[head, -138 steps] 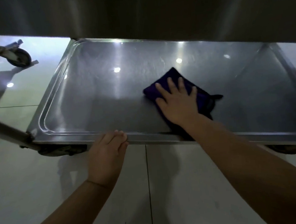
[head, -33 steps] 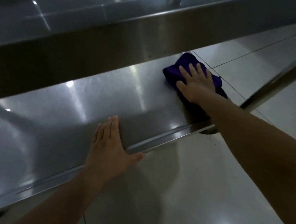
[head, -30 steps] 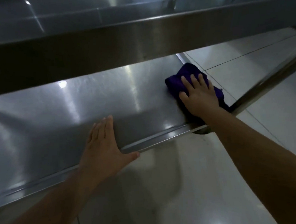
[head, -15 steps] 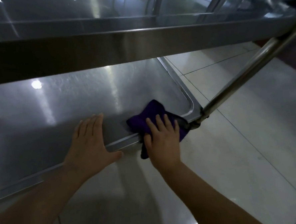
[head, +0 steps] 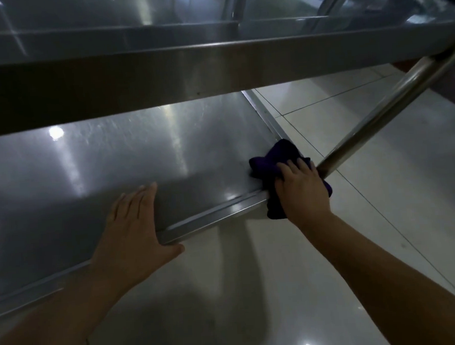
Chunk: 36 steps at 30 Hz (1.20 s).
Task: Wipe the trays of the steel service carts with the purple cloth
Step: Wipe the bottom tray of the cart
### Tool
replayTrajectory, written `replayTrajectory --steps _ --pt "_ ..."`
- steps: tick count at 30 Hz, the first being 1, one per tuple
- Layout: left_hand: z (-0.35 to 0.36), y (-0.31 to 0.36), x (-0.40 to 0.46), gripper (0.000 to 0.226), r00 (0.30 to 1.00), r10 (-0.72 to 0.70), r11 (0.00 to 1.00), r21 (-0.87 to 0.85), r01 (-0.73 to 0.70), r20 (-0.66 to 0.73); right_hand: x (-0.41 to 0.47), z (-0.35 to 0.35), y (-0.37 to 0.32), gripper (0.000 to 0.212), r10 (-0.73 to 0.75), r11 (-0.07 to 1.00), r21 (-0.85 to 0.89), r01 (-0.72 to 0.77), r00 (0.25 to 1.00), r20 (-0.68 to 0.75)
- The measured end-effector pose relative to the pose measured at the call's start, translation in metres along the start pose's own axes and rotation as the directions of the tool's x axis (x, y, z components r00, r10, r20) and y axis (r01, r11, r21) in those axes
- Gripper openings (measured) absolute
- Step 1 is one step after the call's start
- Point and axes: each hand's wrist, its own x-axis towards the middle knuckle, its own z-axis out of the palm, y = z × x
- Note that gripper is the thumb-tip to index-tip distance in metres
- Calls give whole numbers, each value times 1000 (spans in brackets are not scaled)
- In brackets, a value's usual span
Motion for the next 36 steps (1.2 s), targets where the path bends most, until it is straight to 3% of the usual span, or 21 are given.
replayTrajectory --steps 5,8,12,17,19,22,25,31,34,36 --pt "1 0 3 124 1000 1 1000 -9 -1 -17 57 7 -17 48 27 995 97 -30 999 30" --pt "1 0 8 126 1000 -9 1000 -12 9 -1 100 8 -22 54 -7 994 107 -7 992 129" --pt "0 1 15 116 1000 18 996 84 -17 -17 166 14 -47 55 -21 998 54 14 990 136" --pt "5 -5 14 112 999 -18 999 32 19 -42 214 17 -92 56 -85 990 125 66 984 154" --pt "6 -8 14 115 998 -34 999 32 35 -47 208 15 -107 56 -142 983 142 119 976 165" --pt "5 -6 13 122 997 -70 997 -37 68 -43 166 14 -122 56 -337 938 132 321 933 123" --pt "4 -3 9 126 992 -81 996 -56 76 -98 103 11 -128 58 -526 850 114 515 844 103" --pt "4 -3 2 128 990 -89 995 -50 84 -113 38 3 -101 59 -742 670 222 708 628 237" --pt "5 -4 1 128 988 -94 995 -53 88 -121 63 6 -84 68 -757 652 196 733 612 230" --pt "5 -5 0 128 988 -83 996 -41 78 -129 92 8 -69 75 -700 713 153 684 683 209"
